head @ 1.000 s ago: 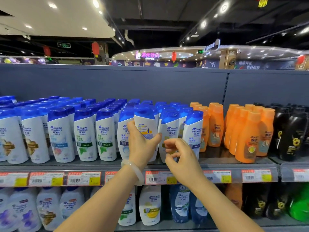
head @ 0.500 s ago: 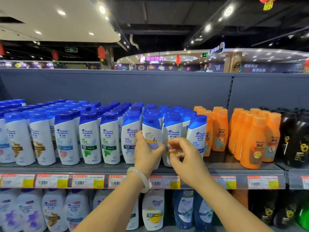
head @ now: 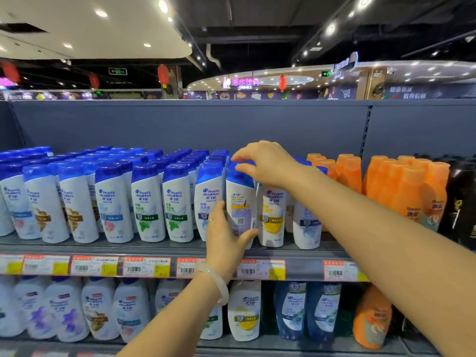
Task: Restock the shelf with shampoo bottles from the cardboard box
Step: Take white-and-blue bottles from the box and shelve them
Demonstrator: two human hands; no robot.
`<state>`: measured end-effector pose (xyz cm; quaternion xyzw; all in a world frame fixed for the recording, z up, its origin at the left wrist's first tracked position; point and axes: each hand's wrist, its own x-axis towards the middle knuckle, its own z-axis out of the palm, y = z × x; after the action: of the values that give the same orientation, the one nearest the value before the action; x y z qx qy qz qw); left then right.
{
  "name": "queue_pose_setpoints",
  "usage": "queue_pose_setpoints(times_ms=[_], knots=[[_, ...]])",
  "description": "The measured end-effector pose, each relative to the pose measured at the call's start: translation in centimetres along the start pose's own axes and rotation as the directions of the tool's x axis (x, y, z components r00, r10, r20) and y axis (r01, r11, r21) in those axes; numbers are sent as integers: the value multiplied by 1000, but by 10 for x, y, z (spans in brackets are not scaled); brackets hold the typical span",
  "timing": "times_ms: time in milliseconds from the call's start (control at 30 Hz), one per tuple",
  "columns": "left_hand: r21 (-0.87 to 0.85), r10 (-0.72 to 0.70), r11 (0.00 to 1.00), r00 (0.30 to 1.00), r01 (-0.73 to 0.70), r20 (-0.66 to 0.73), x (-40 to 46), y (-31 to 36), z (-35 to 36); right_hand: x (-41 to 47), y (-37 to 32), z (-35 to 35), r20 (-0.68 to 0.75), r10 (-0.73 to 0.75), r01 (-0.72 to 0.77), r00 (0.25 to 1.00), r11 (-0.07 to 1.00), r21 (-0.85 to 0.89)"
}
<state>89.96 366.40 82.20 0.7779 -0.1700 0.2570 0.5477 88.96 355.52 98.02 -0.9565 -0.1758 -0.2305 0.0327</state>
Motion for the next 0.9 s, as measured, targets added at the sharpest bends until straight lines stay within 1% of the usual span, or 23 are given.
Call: queue_pose_setpoints(times_ms=[100,233,300,467,567,633,733,833,900], knots=[[121,-39,992,998,44,-46,-15,-9,-1,7,-4,-2,80,-28,25,996,999,35],[166,-67,983,995,77,-68,-20,-11,-3,9,-6,-7,160,-59,44,985,994,100],[178,-61,982,997,69,-54,-21,-12,-3,11,-5,-7,149,-63,48,987,994,102],[152,-119,981,993,121,-22,-23,-11,-5,17,-2,0,111,-20,24,994,999,-37],[161,-116,981,993,111,20,-20,-5,-2,19,-4,1,114,-3,16,993,993,-116],[170,-106,981,993,96,50,-19,-3,-1,21,-3,-1,159,37,-18,987,993,-119],[135,-99,987,989,84,108,-19,-4,-6,23,7,-8,294,61,-39,954,996,-82],[71,-115,992,981,105,158,-17,-8,-15,20,10,-17,398,11,6,917,999,-40],[55,-121,992,976,113,180,-14,-8,-18,19,8,-19,394,-37,32,919,999,18]])
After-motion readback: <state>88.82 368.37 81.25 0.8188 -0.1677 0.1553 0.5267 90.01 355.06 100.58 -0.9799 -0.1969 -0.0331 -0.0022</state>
